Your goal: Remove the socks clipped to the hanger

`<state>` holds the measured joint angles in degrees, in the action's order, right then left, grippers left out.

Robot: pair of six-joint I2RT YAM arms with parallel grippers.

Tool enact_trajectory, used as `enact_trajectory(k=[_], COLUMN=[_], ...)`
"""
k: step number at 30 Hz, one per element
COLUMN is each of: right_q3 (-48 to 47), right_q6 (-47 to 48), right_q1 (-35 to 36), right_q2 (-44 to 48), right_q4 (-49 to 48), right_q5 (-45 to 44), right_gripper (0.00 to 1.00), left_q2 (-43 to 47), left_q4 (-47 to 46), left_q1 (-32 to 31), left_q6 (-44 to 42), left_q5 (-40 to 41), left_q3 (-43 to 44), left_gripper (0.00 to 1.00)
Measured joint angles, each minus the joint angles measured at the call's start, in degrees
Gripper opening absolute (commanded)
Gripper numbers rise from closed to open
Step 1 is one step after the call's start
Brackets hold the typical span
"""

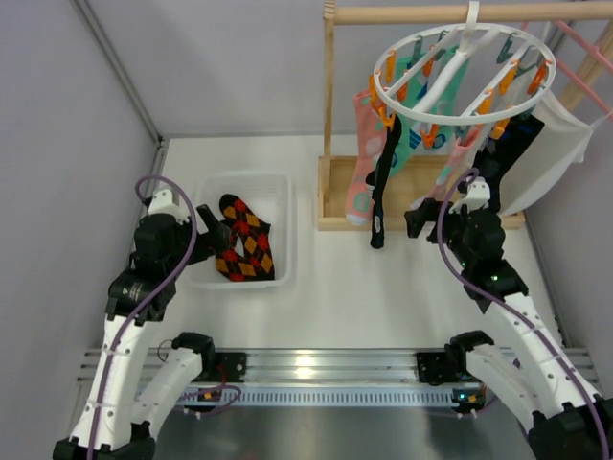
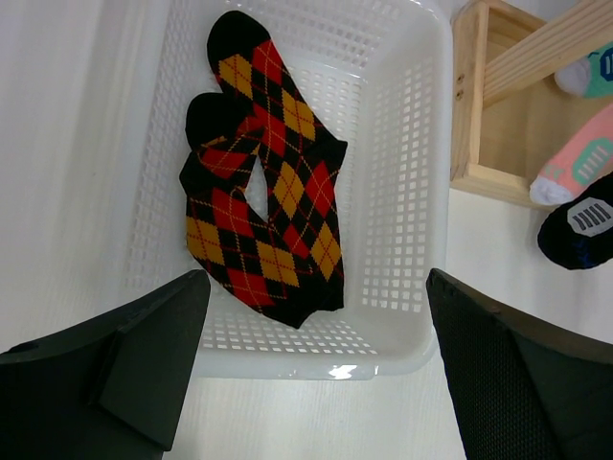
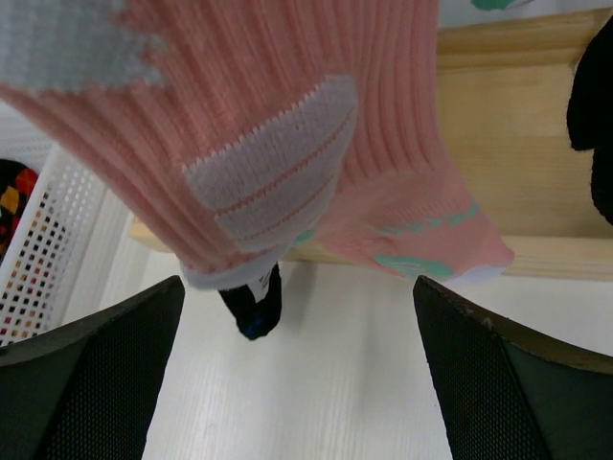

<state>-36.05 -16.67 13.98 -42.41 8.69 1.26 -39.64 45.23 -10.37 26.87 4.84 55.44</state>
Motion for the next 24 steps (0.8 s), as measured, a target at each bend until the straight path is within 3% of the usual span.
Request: enact_trajectory(k=[7, 10, 11, 13, 17, 19, 22, 24], right_q3=[2.1, 3.9, 4.4, 5.0, 6.1, 6.5, 6.9, 7.6], right_q6=[0.0, 0.3, 0.5, 1.0, 2.4, 2.6, 3.1, 3.1], right_q1=[6.1, 8.5, 9.2, 9.9, 10.1, 10.2, 10.3, 10.5], right_q2=[-5.2, -5.8, -5.9, -6.3, -6.6, -6.6, -6.3, -5.1], right_q4=[-14.4, -20.0, -21.4, -23.4, -26.4, -27.2, -27.6, -27.6], right_q5=[-8.9, -12.9, -14.3, -16.7, -21.2, -22.6, -23.9, -24.2], right_gripper=[0.93, 0.78, 0.67, 0.57, 0.22, 0.03, 0.0, 0.0], left_q2=[-0.7, -1.3, -1.6, -2.1, -4.0, -6.1, -10.0, -14.1], left_q4=[-2.0, -2.8, -3.3, -4.3, -5.7, -6.4, -7.1, -7.3], left_q1=[0.0, 0.0, 0.0, 0.0, -0.9, -3.7, -12.4, -22.1], left_q6=[0.0, 0.0, 0.1, 0.2, 0.5, 1.0, 1.7, 2.0], left_q5=[-2.2, -3.1, -3.9, -5.6, -7.9, -6.9, -1.4, 4.6], left_q3=[-1.1, -1.1, -1.1, -1.1, -0.6, 0.9, 4.8, 9.4], left_gripper=[0.98, 0.98, 0.98, 0.99, 0.99, 0.99, 0.99, 0.99])
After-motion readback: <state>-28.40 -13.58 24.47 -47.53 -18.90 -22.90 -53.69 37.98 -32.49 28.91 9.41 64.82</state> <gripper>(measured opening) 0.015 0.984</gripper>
